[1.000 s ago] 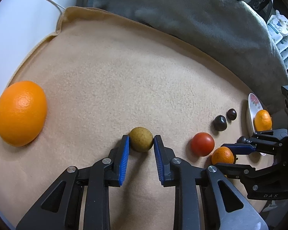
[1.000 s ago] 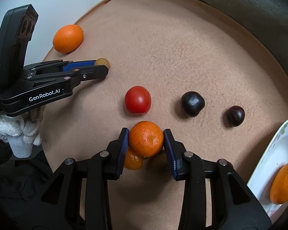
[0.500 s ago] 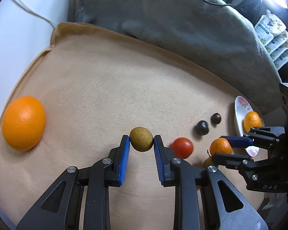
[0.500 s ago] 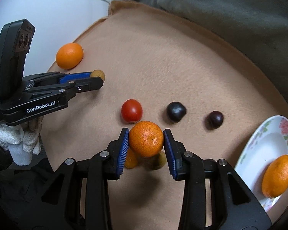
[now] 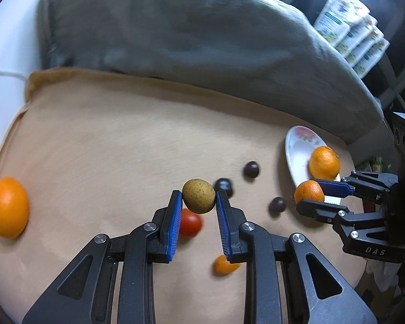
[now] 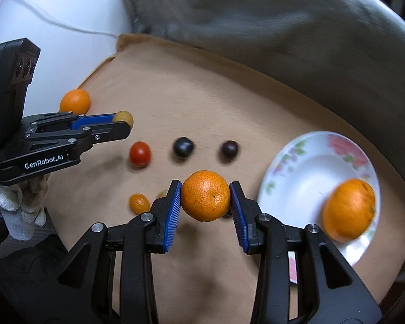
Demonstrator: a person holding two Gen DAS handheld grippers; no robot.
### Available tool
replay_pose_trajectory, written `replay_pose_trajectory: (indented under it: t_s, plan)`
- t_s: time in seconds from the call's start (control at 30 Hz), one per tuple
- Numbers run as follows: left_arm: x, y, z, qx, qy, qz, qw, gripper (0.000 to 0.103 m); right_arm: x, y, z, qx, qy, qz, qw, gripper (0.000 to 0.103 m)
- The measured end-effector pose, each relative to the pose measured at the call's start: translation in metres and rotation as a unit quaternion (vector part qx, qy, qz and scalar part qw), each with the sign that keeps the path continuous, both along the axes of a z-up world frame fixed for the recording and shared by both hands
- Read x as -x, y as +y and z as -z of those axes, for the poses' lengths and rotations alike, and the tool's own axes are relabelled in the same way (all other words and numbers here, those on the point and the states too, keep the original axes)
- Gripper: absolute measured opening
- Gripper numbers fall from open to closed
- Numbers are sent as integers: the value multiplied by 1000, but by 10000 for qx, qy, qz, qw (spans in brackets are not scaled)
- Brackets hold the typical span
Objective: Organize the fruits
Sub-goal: 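Carry the mandarin with the right gripper and the kiwi with the left gripper onto the plate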
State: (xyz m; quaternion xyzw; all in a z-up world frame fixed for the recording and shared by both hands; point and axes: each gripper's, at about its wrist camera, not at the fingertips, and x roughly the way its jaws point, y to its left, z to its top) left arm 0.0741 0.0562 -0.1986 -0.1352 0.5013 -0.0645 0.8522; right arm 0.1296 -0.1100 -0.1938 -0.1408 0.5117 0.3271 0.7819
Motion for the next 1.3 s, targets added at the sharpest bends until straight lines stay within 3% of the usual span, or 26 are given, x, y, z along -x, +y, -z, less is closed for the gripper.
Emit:
replay_pose_trajectory:
  t_s: [0.7, 1.3]
  plan:
    - [-38, -99, -12, -78, 4, 1365, 9906, 24, -5, -108, -1, 101, -103, 1310, 9913, 38]
    - [-61, -139, -10, -269, 151, 1812, 9830, 24, -15, -126, 13, 163, 33, 1458, 9892, 38]
